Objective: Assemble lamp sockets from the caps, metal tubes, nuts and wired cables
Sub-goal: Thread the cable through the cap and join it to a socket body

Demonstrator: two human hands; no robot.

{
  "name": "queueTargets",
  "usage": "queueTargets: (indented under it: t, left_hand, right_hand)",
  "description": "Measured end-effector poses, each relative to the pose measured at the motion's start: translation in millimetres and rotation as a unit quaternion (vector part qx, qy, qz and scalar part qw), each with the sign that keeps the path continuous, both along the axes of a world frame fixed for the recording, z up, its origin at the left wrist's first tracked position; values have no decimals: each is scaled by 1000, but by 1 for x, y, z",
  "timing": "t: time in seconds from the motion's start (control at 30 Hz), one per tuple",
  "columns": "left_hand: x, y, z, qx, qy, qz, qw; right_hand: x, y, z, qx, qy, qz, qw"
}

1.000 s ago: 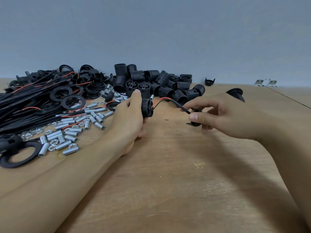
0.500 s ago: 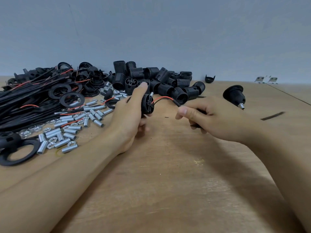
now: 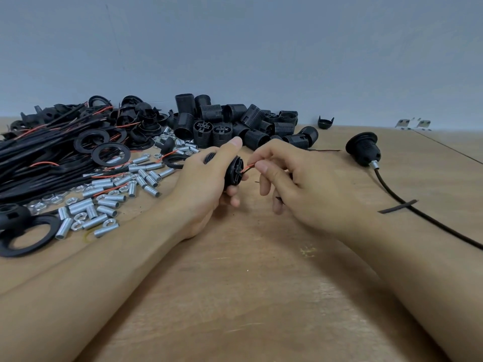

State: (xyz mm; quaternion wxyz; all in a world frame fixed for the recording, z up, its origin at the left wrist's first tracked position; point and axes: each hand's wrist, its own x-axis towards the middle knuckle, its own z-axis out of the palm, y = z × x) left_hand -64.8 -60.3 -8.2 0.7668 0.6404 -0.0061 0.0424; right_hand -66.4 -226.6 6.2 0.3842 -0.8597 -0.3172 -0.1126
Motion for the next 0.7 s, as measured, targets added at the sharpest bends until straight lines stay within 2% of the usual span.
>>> queueTargets:
  t: [0.13,0.33,0.6,0.7]
  left_hand:
    - [-1,-1,1,-3,5,-8,1000]
    - [-2,-1,3,-3,11,-11,1000]
    - [-7,-4,5,-32,41,-60,997]
    - [-6,-4,6,-48,57,-53,996]
  right_hand:
    - [1,5,-6,57,40,10,997]
    - [2,5,-6,24,-23,3,999]
    - [-4,8,-2,55,-25,40,997]
    - [-5,10,-2,36,-14,40,998]
